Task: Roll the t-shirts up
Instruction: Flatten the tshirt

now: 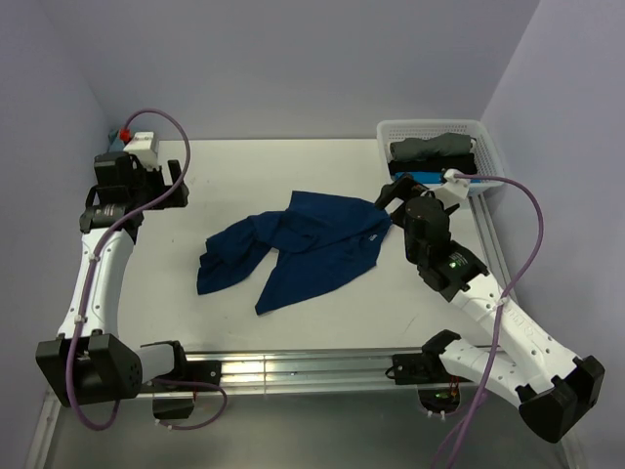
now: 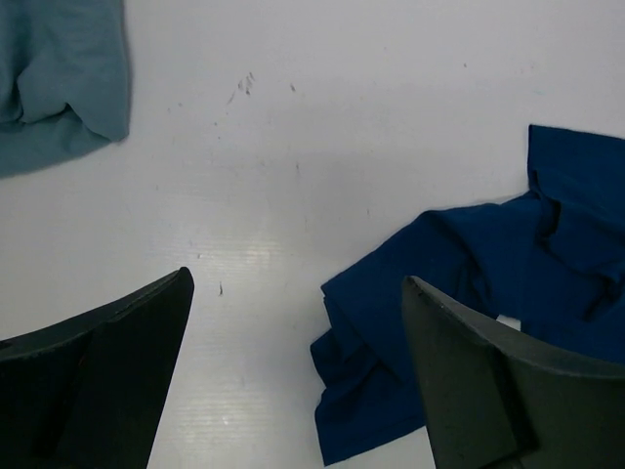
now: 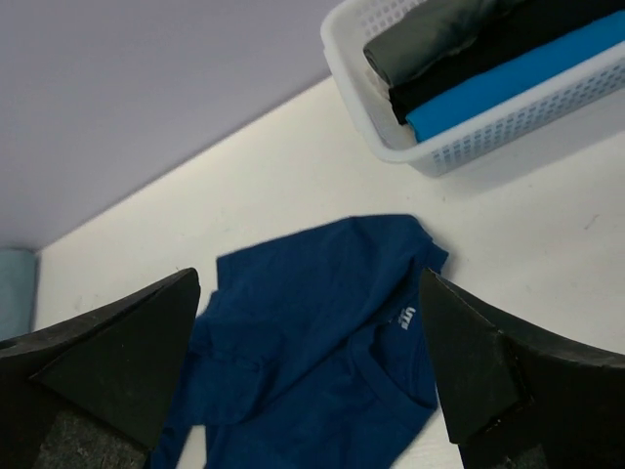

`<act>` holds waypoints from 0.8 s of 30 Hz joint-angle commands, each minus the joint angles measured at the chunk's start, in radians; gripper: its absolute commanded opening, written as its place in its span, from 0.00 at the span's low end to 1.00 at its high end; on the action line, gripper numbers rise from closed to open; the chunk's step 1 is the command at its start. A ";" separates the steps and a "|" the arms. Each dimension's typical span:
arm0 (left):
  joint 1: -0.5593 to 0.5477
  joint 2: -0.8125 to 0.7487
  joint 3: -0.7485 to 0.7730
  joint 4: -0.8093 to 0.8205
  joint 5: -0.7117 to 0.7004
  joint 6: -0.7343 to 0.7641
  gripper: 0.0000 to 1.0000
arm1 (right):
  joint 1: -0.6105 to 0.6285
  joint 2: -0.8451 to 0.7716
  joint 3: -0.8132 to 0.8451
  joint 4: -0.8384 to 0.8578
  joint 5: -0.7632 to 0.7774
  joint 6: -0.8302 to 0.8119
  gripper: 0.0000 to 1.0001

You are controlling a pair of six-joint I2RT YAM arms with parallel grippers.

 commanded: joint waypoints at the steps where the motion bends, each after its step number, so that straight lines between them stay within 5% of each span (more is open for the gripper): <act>1: -0.001 0.002 0.049 -0.058 0.038 0.073 0.93 | -0.003 0.016 0.044 -0.089 -0.026 0.000 1.00; 11: -0.004 -0.020 -0.088 -0.225 0.098 0.272 0.85 | 0.063 0.118 -0.062 -0.175 -0.201 0.164 0.78; 16: -0.060 -0.035 -0.192 -0.271 0.127 0.337 0.77 | 0.224 0.206 -0.105 -0.204 -0.156 0.287 0.75; 24: -0.139 -0.031 -0.287 -0.329 0.095 0.427 0.70 | 0.276 0.226 -0.223 -0.203 -0.165 0.439 0.75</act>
